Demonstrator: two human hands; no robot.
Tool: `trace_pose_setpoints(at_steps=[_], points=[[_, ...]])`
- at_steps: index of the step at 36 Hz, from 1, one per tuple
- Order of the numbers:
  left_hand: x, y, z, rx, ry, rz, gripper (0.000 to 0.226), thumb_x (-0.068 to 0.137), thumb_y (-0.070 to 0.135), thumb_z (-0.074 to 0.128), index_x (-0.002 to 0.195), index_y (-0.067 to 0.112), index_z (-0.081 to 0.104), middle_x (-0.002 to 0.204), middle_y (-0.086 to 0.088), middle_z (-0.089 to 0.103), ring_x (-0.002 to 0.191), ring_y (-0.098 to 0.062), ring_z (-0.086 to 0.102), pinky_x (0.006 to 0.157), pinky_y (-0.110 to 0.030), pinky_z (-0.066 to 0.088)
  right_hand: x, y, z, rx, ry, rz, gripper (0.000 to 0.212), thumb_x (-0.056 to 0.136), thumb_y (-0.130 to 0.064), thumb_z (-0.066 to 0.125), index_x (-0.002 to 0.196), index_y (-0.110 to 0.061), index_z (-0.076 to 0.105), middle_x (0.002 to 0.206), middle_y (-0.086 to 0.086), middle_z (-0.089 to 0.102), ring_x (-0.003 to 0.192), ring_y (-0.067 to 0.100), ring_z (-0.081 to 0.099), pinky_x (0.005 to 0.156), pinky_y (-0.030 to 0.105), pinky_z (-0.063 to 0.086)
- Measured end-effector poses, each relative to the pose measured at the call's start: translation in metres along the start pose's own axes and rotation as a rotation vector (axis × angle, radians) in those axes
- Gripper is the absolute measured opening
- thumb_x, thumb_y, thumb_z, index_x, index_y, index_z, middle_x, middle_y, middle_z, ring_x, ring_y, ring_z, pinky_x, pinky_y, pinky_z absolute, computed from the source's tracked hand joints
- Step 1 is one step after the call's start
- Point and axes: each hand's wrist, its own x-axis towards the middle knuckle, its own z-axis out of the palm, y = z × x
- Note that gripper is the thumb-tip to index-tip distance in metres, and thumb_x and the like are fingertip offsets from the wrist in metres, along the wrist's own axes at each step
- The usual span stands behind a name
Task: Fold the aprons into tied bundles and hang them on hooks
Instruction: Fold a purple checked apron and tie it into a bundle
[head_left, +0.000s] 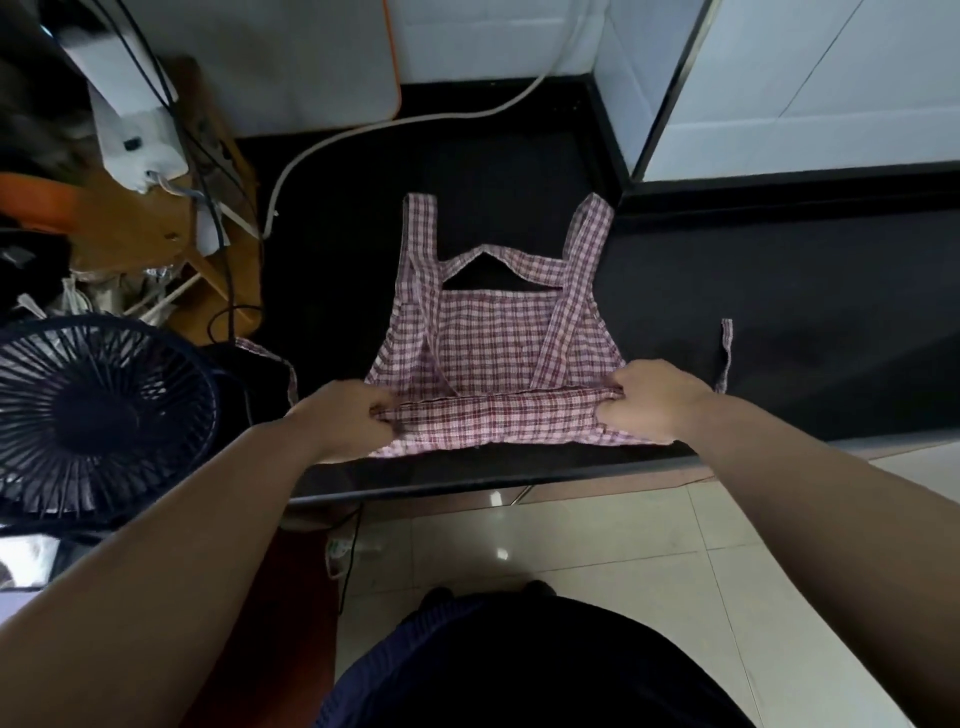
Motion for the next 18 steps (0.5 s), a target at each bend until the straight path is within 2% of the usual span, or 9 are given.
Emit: trace_pose_setpoints(at_steps=[3, 4, 6, 7, 9, 12, 14, 15, 18], points=[[0.006, -0.007, -0.004, -0.176, -0.023, -0.050, 0.015, 0.090, 0.029, 0.063, 0.102, 0.026, 0.054, 0.111, -0.001, 0.054, 0.094, -0.019, 0.052, 0.081, -0.034, 0.043, 0.002, 0.000, -0.003, -0.021, 0.008, 0.057, 0.035, 0.088, -0.038, 0.048, 0.118, -0.019, 0.052, 0.113, 0.002, 0.059, 0.099, 0.022, 0.056, 0.086, 0.035, 0.048], [0.008, -0.009, -0.005, -0.174, 0.028, -0.067, 0.024, 0.089, 0.037, 0.064, 0.107, 0.026, 0.053, 0.115, -0.001, 0.057, 0.096, -0.019, 0.053, 0.081, -0.033, 0.043, 0.004, 0.001, -0.002, -0.088, 0.045, 0.072, 0.044, 0.090, -0.041, 0.047, 0.130, -0.021, 0.045, 0.124, 0.003, 0.056, 0.109, 0.025, 0.054, 0.094, 0.039, 0.043], [0.013, -0.014, -0.003, 0.059, 0.194, -0.106, 0.055, 0.086, 0.054, 0.060, 0.132, 0.027, 0.044, 0.131, -0.003, 0.051, 0.113, -0.024, 0.051, 0.094, -0.039, 0.041, 0.007, 0.000, 0.002, -0.258, 0.158, 0.063, 0.056, 0.093, -0.038, 0.046, 0.145, -0.028, 0.027, 0.141, 0.006, 0.043, 0.127, 0.029, 0.042, 0.106, 0.046, 0.031], [0.014, -0.012, 0.000, 0.215, 0.288, -0.105, 0.063, 0.088, 0.056, 0.056, 0.141, 0.030, 0.035, 0.140, -0.003, 0.043, 0.123, -0.027, 0.043, 0.101, -0.043, 0.035, 0.008, -0.002, 0.006, -0.313, 0.203, 0.036, 0.060, 0.093, -0.031, 0.047, 0.147, -0.031, 0.021, 0.147, 0.007, 0.035, 0.132, 0.030, 0.035, 0.109, 0.048, 0.027], [0.018, -0.004, 0.008, 0.426, 0.406, -0.008, 0.060, 0.094, 0.045, 0.050, 0.147, 0.038, 0.024, 0.151, 0.002, 0.028, 0.135, -0.027, 0.027, 0.109, -0.045, 0.024, 0.009, -0.006, 0.016, -0.350, 0.212, -0.032, 0.066, 0.093, -0.020, 0.046, 0.149, -0.033, 0.015, 0.155, 0.006, 0.020, 0.139, 0.030, 0.023, 0.114, 0.047, 0.017], [0.019, 0.002, 0.026, 0.423, 0.373, 0.133, 0.055, 0.099, 0.029, 0.042, 0.150, 0.039, 0.023, 0.156, 0.008, 0.022, 0.141, -0.022, 0.018, 0.115, -0.039, 0.013, 0.009, -0.006, 0.036, -0.310, 0.137, -0.095, 0.058, 0.100, -0.038, 0.030, 0.152, -0.027, 0.008, 0.160, 0.005, 0.006, 0.145, 0.028, 0.011, 0.119, 0.044, 0.006], [0.019, 0.000, 0.036, 0.345, 0.307, 0.141, 0.057, 0.100, 0.047, 0.031, 0.153, 0.032, 0.015, 0.160, 0.006, 0.014, 0.146, -0.020, 0.009, 0.119, -0.038, 0.005, 0.008, -0.002, 0.044, -0.252, 0.070, -0.083, 0.075, 0.093, -0.063, 0.027, 0.152, -0.026, 0.000, 0.160, 0.005, -0.003, 0.147, 0.027, 0.001, 0.119, 0.043, -0.001], [0.018, -0.002, 0.040, 0.348, 0.248, 0.131, 0.069, 0.095, 0.060, 0.024, 0.154, 0.028, 0.006, 0.161, 0.004, 0.005, 0.148, -0.019, 0.000, 0.119, -0.039, -0.002, 0.007, 0.000, 0.046, -0.256, 0.036, -0.083, 0.087, 0.086, -0.072, 0.033, 0.151, -0.026, -0.004, 0.160, 0.005, -0.007, 0.147, 0.027, -0.002, 0.119, 0.043, -0.003], [0.015, -0.003, 0.042, 0.453, 0.140, 0.121, 0.104, 0.076, 0.083, 0.029, 0.153, 0.025, -0.009, 0.161, 0.004, -0.008, 0.147, -0.018, -0.011, 0.117, -0.043, -0.008, 0.005, 0.004, 0.046, -0.300, 0.011, -0.096, 0.103, 0.078, -0.074, 0.048, 0.151, -0.028, -0.007, 0.160, 0.004, -0.008, 0.147, 0.029, -0.002, 0.120, 0.043, -0.001]])
